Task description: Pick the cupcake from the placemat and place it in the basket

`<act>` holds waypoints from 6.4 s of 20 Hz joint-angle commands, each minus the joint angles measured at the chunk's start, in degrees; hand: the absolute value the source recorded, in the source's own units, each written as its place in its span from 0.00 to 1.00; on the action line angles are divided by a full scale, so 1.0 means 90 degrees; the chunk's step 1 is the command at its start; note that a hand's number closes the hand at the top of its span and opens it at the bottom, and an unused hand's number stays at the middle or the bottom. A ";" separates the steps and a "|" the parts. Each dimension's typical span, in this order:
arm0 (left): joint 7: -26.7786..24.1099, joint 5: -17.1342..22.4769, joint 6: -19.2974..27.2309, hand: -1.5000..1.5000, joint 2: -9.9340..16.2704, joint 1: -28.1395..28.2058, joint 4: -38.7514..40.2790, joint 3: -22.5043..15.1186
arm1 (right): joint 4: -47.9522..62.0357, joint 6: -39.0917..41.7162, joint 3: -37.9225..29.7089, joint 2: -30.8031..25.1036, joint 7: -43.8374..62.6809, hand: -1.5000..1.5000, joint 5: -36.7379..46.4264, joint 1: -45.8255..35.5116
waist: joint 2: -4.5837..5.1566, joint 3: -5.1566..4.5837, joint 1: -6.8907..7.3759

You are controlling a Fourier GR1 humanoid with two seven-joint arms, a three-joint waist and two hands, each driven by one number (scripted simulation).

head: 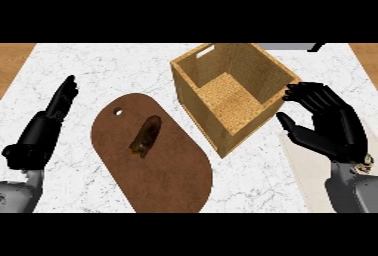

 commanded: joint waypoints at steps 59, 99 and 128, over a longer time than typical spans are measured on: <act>0.0653 -0.0816 -0.1124 0.50 -0.0730 -0.0297 -0.0344 0.1077 | 0.2778 0.5221 0.0412 -0.3305 0.1390 0.00 0.5768 -0.0739 | 0.0001 -0.0008 0.0060; 0.0541 -0.1492 -0.1841 0.50 -0.1366 -0.0453 -0.0066 0.1750 | 0.4196 0.4257 -0.0486 -0.1774 -0.0026 1.00 0.8047 -0.0491 | 0.0006 -0.0009 0.0044; 0.0599 -0.1463 -0.1894 0.50 -0.1353 -0.0019 -0.0412 0.1892 | -0.2570 0.0701 -0.2098 -0.0073 0.3752 1.00 0.7471 0.0495 | -0.0127 -0.0021 -0.0229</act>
